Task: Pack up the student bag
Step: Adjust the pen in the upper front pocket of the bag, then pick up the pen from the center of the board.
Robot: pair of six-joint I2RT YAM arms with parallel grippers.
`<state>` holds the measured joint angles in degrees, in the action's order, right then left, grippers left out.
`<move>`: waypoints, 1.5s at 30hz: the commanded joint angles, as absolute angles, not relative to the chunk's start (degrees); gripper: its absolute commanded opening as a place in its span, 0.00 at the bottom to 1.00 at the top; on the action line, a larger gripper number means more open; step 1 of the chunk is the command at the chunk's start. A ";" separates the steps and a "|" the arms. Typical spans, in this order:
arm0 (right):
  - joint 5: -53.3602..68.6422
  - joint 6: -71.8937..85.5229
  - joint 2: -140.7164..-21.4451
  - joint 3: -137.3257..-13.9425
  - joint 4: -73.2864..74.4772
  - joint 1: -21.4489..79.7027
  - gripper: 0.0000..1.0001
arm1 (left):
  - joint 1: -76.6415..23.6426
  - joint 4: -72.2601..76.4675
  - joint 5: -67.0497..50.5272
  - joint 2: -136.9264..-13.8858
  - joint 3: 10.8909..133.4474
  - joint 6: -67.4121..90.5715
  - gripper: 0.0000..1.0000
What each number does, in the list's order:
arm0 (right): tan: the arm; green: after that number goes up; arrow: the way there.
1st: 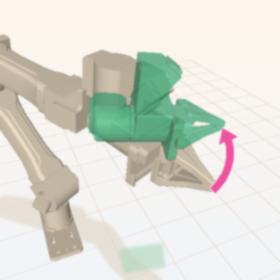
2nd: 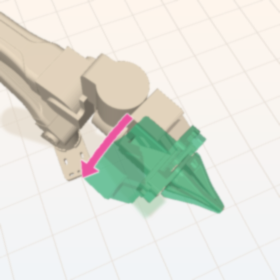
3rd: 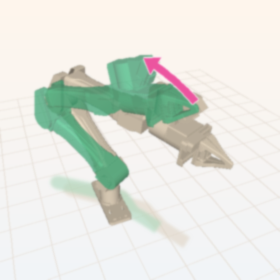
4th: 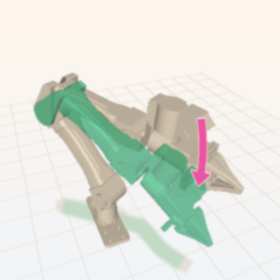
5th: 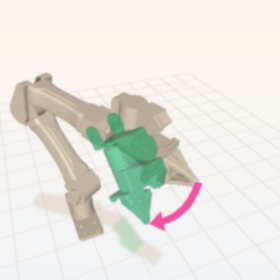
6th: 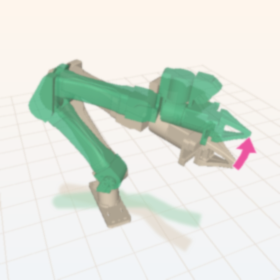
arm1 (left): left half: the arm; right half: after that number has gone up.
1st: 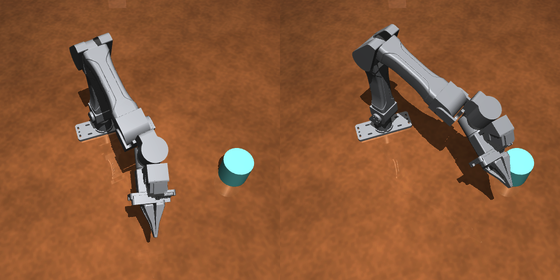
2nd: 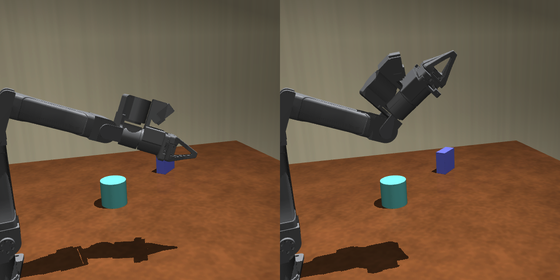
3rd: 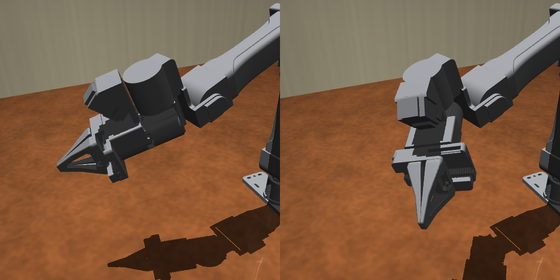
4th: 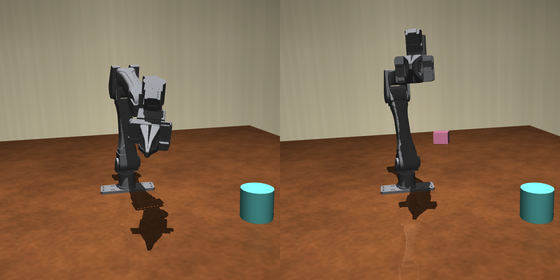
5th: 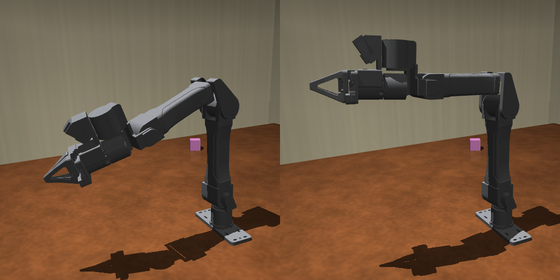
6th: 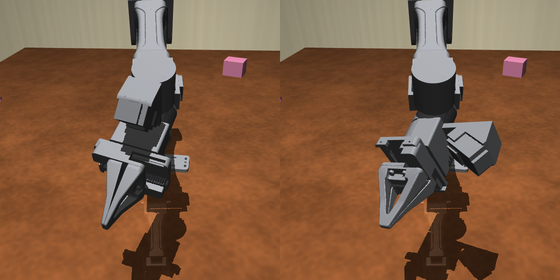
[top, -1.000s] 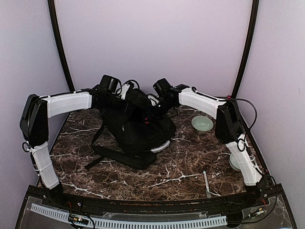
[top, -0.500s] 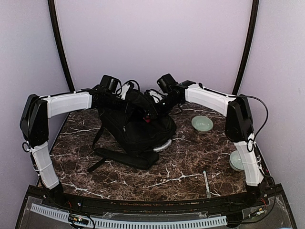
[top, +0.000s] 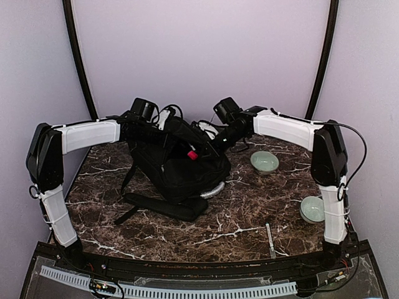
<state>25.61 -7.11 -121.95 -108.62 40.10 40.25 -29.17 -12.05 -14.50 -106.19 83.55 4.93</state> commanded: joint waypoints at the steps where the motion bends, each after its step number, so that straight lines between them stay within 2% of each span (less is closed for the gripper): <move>1: 24.38 -11.82 -123.53 -108.90 39.18 40.58 0.01 | -30.67 -10.20 -19.52 -102.76 86.13 5.01 0.04; 7: 22.90 -10.99 -127.74 -111.83 36.54 40.87 0.01 | -30.66 -10.08 -19.77 -102.80 85.96 5.18 0.04; 14: 19.08 -4.35 -133.51 -118.80 26.17 41.02 0.02 | -30.73 -9.91 -20.10 -103.07 86.02 5.50 0.04; 17: 17.56 -0.22 -133.07 -117.40 19.73 40.96 0.04 | -30.75 -9.97 -20.13 -103.14 85.96 5.45 0.04; 21: 19.71 1.84 -132.02 -116.60 20.17 40.96 0.10 | -30.72 -9.95 -20.04 -103.18 86.01 5.45 0.04; 27: 27.58 -2.08 -123.04 -107.07 24.24 40.73 0.21 | -30.76 -10.03 -19.87 -103.18 85.98 5.28 0.04; 31: 27.08 -5.54 -114.71 -98.81 27.64 40.04 0.25 | -30.80 -10.15 -19.59 -103.10 85.96 5.04 0.04; 34: 28.32 -8.02 -108.96 -93.45 30.89 38.73 0.35 | -30.80 -10.37 -19.18 -103.11 86.05 4.83 0.04; 45: 25.51 -38.14 -99.12 -70.90 56.46 37.77 0.38 | -30.77 -10.55 -18.04 -103.35 86.05 4.01 0.04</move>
<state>26.46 -22.92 -100.33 -76.62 41.34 37.45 -29.17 -12.10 -14.41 -106.19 83.55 4.69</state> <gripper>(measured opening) 0.377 0.041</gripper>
